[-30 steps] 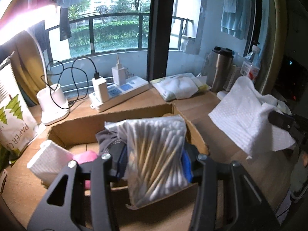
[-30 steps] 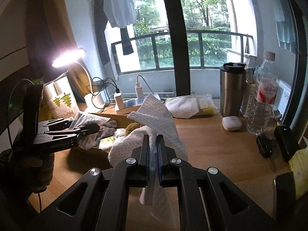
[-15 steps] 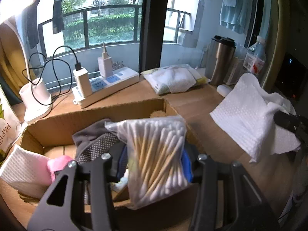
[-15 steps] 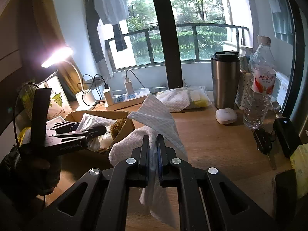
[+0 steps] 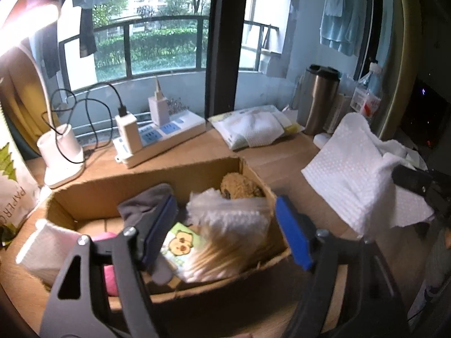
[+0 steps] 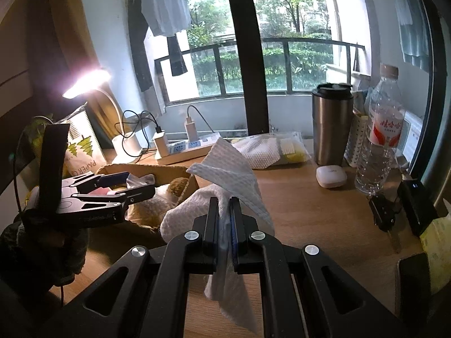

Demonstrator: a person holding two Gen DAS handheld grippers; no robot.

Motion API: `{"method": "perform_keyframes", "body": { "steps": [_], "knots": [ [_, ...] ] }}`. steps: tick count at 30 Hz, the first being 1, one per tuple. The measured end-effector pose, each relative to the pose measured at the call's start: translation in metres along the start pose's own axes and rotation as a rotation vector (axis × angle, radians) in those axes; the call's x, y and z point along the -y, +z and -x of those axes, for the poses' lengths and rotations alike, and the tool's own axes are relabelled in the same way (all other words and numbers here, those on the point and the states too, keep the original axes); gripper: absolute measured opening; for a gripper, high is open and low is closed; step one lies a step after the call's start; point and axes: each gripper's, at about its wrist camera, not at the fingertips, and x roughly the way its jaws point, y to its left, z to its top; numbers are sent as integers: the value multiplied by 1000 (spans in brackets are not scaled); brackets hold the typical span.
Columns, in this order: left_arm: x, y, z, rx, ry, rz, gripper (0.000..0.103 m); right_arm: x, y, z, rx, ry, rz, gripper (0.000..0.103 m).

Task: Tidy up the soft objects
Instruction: 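Carry the paper towel over the box and open the right gripper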

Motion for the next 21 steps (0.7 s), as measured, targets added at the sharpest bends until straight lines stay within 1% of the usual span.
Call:
{"method": "perform_keyframes", "body": {
  "steps": [6,11,15,21],
  "knots": [
    [-20,-3,30,43,8,26,75,-22,8,7,20,3,35,8],
    [-45,-11,58,73,27,44,75,-47,16,5,29,14,67,8],
    [-69,-20,78,95,52,69,75,-71,22,-1,34,35,98,8],
    [-111,-34,102,120,93,133,75,-112,31,-19,25,74,146,8]
  ]
}}
